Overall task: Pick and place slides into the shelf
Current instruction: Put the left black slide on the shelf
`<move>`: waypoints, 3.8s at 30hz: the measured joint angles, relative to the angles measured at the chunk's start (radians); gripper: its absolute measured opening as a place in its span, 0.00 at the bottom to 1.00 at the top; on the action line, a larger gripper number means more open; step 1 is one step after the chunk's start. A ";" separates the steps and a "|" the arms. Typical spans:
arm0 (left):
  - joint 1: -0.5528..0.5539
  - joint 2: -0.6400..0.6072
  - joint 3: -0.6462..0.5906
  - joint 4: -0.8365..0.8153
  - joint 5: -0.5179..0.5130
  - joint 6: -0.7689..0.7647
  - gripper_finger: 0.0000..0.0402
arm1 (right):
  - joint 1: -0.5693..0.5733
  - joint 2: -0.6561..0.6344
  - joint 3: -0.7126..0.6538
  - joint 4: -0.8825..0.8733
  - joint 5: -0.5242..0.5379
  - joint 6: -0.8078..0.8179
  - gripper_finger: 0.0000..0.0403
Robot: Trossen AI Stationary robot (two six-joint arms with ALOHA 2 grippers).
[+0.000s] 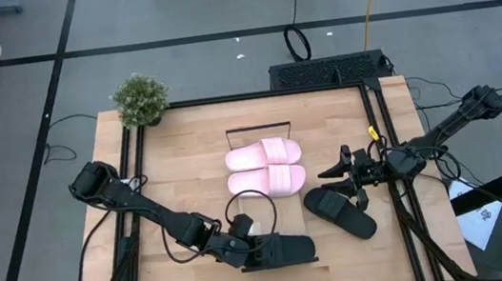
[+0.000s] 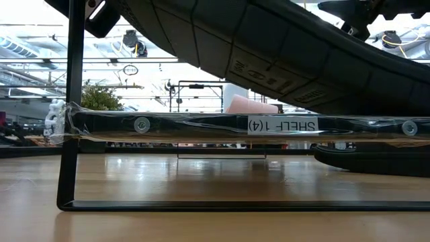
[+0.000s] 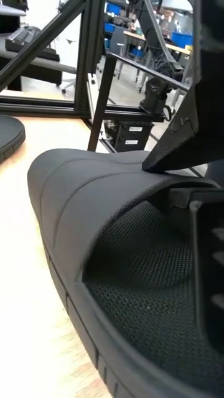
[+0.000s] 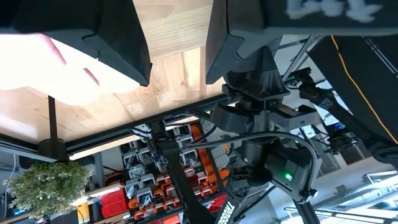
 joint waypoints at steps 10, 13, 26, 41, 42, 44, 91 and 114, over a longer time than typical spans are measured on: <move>-0.001 0.000 0.000 -0.011 0.000 0.022 0.17 | 0.000 0.000 0.000 0.000 0.000 0.000 0.35; -0.001 0.000 0.000 -0.014 0.000 0.032 0.19 | 0.000 0.000 0.000 0.000 0.000 0.000 0.35; 0.001 0.000 0.000 -0.037 0.012 0.060 0.21 | 0.000 0.000 0.000 0.014 0.000 0.000 0.35; 0.002 0.000 0.000 -0.043 0.039 0.057 0.21 | 0.000 0.000 0.000 0.015 0.000 0.000 0.35; 0.002 0.000 0.000 -0.043 0.039 0.057 0.21 | 0.000 0.000 0.000 0.015 0.000 0.000 0.35; 0.002 0.000 0.000 -0.044 0.039 0.057 0.21 | 0.000 0.000 0.000 0.015 0.000 0.000 0.35; 0.021 -0.002 -0.125 0.032 0.090 -0.005 0.21 | 0.000 0.000 0.000 0.014 -0.001 0.000 0.35; 0.020 0.000 -0.125 0.001 0.090 -0.034 0.21 | 0.000 0.000 0.000 0.014 -0.001 -0.001 0.35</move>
